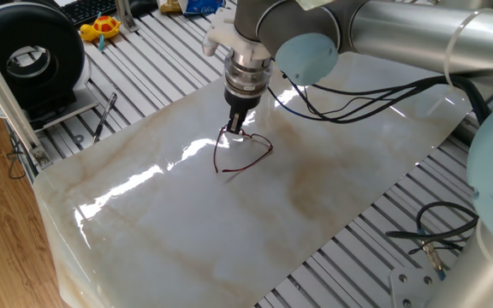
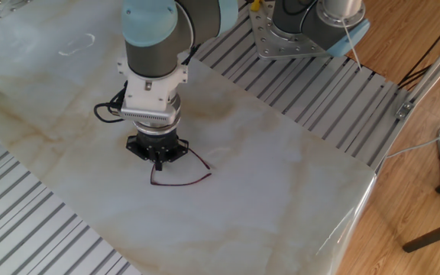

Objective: Unfold the leg of the glasses (with one hand)

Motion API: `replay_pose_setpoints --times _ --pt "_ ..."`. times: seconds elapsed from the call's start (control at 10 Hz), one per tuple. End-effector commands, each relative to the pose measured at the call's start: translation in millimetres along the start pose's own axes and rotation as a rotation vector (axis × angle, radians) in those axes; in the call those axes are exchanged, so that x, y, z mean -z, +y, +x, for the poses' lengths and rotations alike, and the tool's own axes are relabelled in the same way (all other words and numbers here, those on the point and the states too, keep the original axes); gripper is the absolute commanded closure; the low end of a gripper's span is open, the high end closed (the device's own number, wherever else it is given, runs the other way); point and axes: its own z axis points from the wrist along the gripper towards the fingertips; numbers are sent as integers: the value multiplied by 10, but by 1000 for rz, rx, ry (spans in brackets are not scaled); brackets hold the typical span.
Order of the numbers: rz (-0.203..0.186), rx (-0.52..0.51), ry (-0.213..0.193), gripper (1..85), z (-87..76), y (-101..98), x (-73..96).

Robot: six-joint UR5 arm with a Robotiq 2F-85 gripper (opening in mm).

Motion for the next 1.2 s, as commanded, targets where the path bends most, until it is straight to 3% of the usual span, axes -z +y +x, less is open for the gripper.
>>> replay_pose_setpoints --times 0.0,0.3,0.7,1.1 --pt "-14 3 -13 843 -7 -52 55" --pt "-22 19 -19 843 22 -129 113" --pt "-45 3 -24 843 -6 -31 145" --pt "-28 6 -29 843 -41 -18 85"
